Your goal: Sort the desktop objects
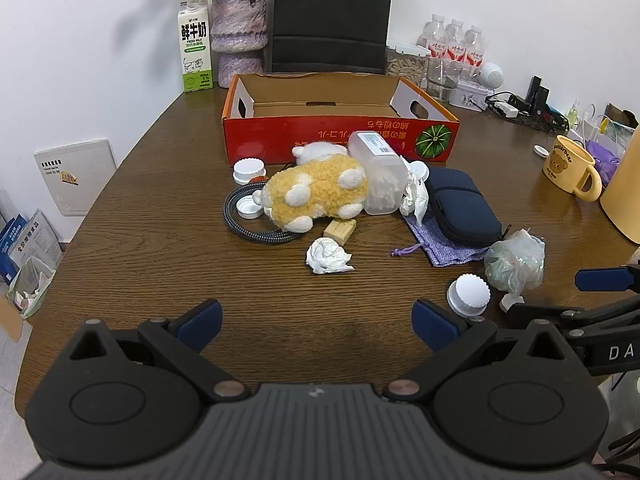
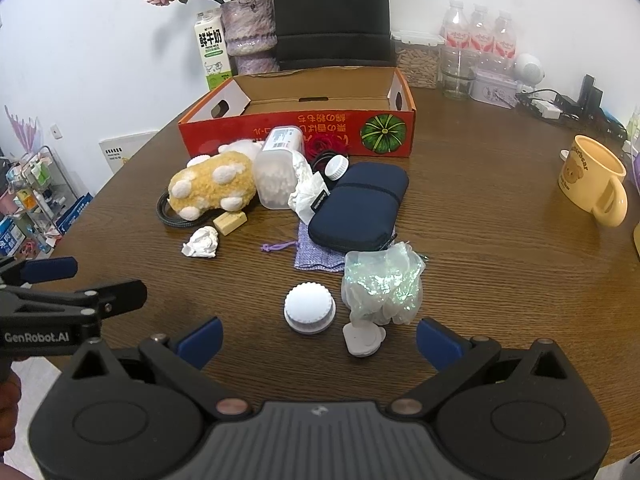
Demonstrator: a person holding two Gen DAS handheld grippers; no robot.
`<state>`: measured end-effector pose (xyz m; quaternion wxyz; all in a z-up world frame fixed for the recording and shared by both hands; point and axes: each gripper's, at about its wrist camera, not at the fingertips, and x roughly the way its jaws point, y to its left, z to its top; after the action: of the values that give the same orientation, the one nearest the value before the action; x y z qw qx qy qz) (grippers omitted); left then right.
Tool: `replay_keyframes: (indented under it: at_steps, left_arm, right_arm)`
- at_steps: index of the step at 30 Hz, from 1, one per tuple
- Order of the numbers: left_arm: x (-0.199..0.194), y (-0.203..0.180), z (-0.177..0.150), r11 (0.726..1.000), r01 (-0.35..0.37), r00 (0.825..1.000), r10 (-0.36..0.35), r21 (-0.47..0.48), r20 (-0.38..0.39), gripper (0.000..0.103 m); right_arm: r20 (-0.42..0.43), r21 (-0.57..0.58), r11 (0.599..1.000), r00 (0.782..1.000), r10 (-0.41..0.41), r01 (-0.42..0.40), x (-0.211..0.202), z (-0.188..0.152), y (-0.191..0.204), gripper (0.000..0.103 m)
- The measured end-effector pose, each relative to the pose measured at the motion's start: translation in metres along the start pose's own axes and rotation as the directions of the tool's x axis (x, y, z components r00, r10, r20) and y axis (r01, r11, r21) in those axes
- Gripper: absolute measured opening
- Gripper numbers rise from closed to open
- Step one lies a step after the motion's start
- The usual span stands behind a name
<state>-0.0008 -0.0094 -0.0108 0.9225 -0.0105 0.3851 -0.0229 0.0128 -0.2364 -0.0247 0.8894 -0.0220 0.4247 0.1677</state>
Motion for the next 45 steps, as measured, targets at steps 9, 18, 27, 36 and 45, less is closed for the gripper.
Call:
replay_keyframes:
  at_steps: [9,18,27,36,45]
  left_arm:
    - [0.0000,0.0005,0.0004,1.000,0.000,1.000,0.000,-0.002,-0.002,0.103]
    - [-0.0001,0.0004,0.0005,1.000,-0.001,1.000,0.001,-0.002,-0.002,0.103]
    - [-0.0004,0.0005,0.0016,1.000,0.000,1.000,0.000,-0.002,-0.001,0.103]
    - [-0.0003,0.0006,0.0016,1.000,0.000,1.000,0.000,-0.001,0.000,0.103]
    - [-0.0007,0.0010,0.0026,1.000,0.001,1.000,-0.001,-0.003,-0.003,0.103]
  right_arm:
    - [-0.001,-0.004,1.000,1.000,-0.001,0.001,0.0003,0.0006,0.0009,0.103]
    - [0.000,-0.007,1.000,1.000,-0.001,0.001,0.0003,0.0011,0.0016,0.103]
    - [-0.001,-0.010,1.000,1.000,-0.001,0.001,-0.0003,0.0019,0.0019,0.103]
    - [0.000,-0.010,1.000,1.000,-0.002,0.002,-0.0006,0.0026,0.0022,0.103]
    - [-0.001,-0.012,1.000,1.000,-0.003,0.003,-0.0012,0.0033,0.0026,0.103]
